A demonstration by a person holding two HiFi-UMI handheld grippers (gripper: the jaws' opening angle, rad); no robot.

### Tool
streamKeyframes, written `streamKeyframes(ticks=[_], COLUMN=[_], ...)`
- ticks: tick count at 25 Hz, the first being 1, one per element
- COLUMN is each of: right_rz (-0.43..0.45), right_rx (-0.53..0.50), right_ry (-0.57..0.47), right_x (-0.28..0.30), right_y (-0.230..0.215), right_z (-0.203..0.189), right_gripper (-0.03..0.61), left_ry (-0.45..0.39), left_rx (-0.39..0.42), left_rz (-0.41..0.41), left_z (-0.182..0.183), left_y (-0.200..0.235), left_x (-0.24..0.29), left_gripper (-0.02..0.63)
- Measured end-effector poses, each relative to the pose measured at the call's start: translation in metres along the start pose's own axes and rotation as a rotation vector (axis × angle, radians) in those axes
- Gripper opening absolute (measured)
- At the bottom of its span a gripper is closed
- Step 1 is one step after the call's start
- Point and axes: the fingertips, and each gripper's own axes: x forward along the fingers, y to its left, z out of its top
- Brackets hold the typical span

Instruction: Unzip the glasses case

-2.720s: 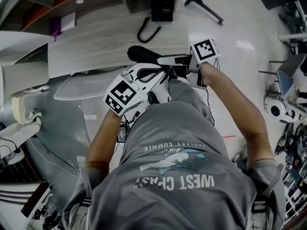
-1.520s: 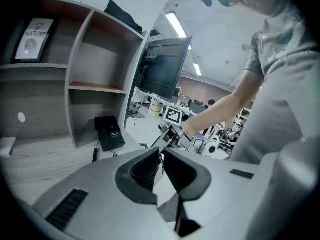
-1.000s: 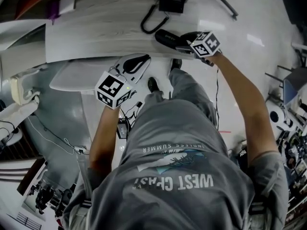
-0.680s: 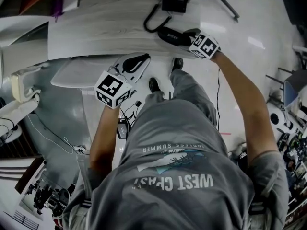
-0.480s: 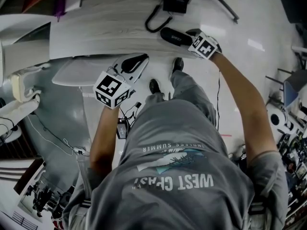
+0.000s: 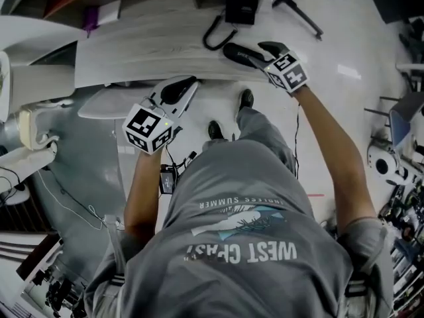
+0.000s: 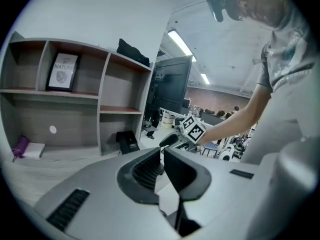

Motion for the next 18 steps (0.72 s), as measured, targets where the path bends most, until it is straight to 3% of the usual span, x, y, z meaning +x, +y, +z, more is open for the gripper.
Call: streamKeyframes(ticks=[7,12,18], right_rz=[-0.168,-0.222,-0.248], right_rx=[0.139,0.148,0.022], right_ry=[-0.312,-0.493,-0.587], right_x=[-0.104,-0.182,-0.248], right_y=[0.030,0.070,0.122], right_z=[0.087,0.138,0.181], right_gripper=[0.011,0.009,0.009], left_ry=[-0.078,-0.142,-0.215], left_rx=[0.070,0.125,0.201], left_rz=[0.015,0.026,0.045], left_z=[0.030,0.057,0.089], left_y=[-0.003,-0.015,-0.021], left_x=[-0.027,-0.050,-0.072], left_gripper=[0.015,0.015,0.014])
